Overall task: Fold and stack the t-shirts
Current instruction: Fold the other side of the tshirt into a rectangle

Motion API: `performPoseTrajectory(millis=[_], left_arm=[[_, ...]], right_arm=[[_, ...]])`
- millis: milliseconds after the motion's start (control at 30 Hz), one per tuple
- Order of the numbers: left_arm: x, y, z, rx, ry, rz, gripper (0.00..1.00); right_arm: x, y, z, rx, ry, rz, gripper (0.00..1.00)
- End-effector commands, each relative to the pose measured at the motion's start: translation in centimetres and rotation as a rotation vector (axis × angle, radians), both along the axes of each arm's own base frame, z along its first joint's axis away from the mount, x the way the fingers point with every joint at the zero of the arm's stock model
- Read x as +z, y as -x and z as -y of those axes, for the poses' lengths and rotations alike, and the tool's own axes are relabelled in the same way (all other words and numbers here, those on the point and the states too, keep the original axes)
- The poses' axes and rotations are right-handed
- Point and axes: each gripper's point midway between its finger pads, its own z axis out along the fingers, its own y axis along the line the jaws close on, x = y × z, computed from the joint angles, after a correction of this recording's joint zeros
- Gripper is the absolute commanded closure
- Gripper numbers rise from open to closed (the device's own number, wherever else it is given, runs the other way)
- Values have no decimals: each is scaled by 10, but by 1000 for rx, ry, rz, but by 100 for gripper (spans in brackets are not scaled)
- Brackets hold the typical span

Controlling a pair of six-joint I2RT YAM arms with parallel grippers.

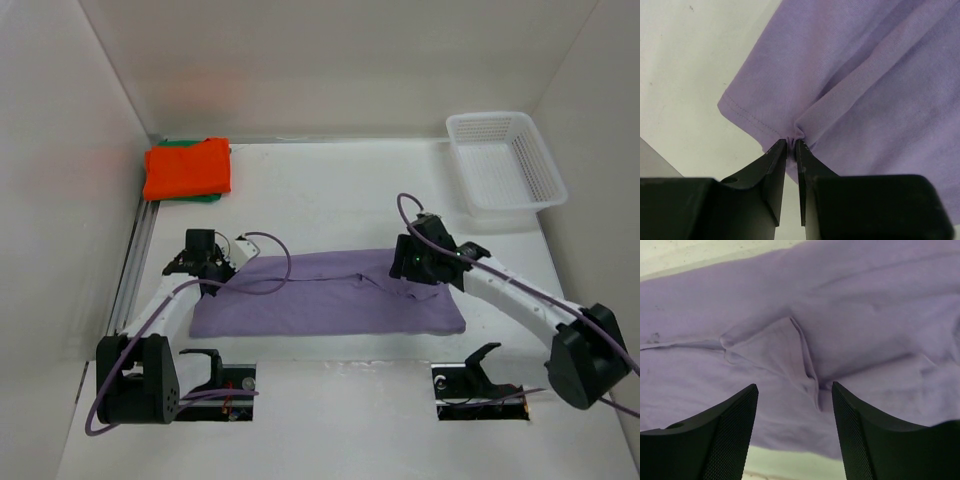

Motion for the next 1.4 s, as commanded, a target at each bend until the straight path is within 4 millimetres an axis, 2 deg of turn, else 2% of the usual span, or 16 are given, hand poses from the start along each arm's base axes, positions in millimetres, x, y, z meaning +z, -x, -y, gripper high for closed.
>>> performPoseTrajectory(millis=[0,233,300,433,533,667,700,1067,1233,1300,1367], left_arm=[[11,-13,-1,-33,-21,36,87],[13,-12,-1,-29,-27,39,87],[14,-12,-1,-27,-27,41,87],[13,-10,-2,-21,-31,39,87],[13,-9,-2,-20,-31,39,87],[12,-9,-5,-14,-34,38,87],[12,-9,-6,-14,-35,38,87],[16,-19,-14,6,-37,59,87],[19,-24,-16,13,-38,68,87],[21,-25,-16,13,-41,71,87],[21,-25,-17,11,-46,73,87]], right_arm=[[12,-34,-33,110,-93,100,34],[-22,-54,-36,101,-78,63,33],[-28,-53,-40,113,-91,42,36],[-31,-49,-43,104,-112,31,58],[-29,-40,-42,87,-125,32,80],[-26,-24,-42,68,-158,32,98],[-25,-20,-44,71,-163,32,99],[-29,38,-81,146,-212,-14,99],[-41,55,-85,188,-189,-48,89],[-40,60,-88,213,-190,-47,84],[-36,62,-89,228,-196,-39,75]])
